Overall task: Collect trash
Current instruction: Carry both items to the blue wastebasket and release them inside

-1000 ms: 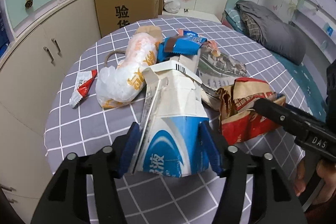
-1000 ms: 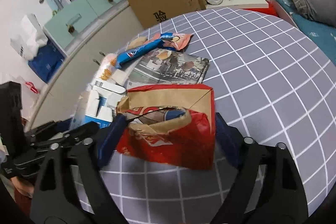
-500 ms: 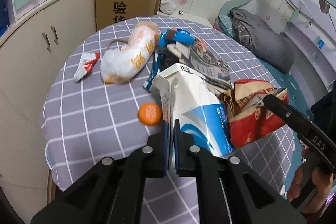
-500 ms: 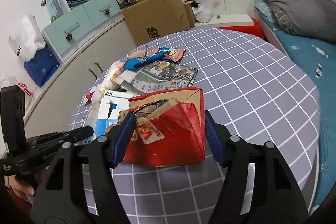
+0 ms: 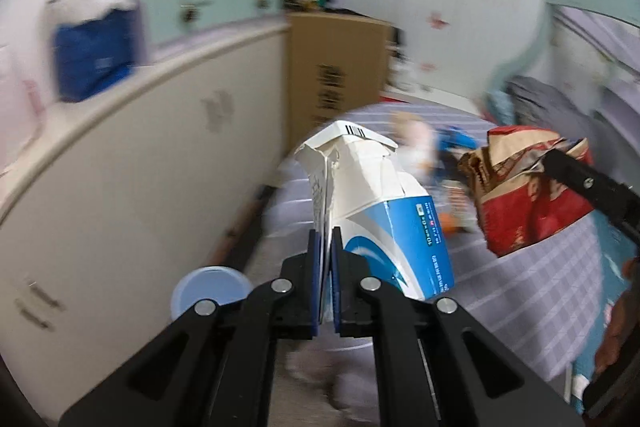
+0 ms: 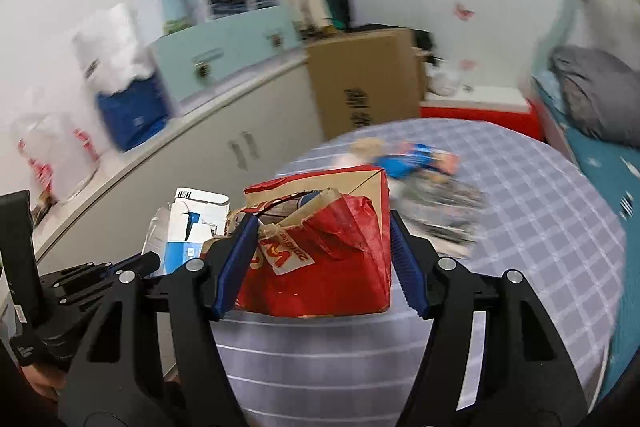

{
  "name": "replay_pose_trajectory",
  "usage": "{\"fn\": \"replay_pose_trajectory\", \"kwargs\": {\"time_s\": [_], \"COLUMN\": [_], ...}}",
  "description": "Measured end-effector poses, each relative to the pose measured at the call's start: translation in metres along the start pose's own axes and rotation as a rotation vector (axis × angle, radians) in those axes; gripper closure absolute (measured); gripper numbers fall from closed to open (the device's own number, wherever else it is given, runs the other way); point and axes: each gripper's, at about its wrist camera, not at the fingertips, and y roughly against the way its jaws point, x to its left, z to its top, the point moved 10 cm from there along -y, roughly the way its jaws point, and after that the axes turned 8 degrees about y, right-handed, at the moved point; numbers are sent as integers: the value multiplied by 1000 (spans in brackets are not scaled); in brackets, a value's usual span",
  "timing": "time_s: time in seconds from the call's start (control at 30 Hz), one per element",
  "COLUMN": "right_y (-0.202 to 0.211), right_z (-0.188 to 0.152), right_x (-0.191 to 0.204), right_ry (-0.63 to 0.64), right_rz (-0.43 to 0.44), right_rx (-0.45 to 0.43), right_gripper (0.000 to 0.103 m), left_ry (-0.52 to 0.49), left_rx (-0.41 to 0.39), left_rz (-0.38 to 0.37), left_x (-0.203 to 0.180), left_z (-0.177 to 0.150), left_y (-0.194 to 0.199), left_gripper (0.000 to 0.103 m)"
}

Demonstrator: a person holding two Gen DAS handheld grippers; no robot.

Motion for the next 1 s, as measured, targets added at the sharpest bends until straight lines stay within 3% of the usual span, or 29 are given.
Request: {"fn": "replay_pose_trajectory", "kwargs": {"time_s": [0.17,0.3,0.43,0.67,0.77,0.83,1.0], "right_y": [-45,-97,-155,-239,-279,-303,-311], "right_z": [1,-13,-38,-76,-92,-105,-118], "right_x": [92,162,221,276,290,290,286], "right_ry": [106,181,251,244,206,221,225], "right_rz": [125,218,239,269,276,222,217], "right_rx": [42,100,167,240,273,322,347], "right_gripper": [39,39,39,34,24,22,21], "left_ry": [116,203,299,391,415,430,440], "left_rx": [-13,26,88,161,190,210,255], "left_rz": [128,232,340,501,498,479,433], "left_x": [85,156,229,327,342,342,330], "left_z": [-2,-14,-32,-72,-81,-85,-91], "left_y": [4,-12,-40,-72,-94,-107,-140], "left_gripper": [98,98,98,98,98,98,98]}}
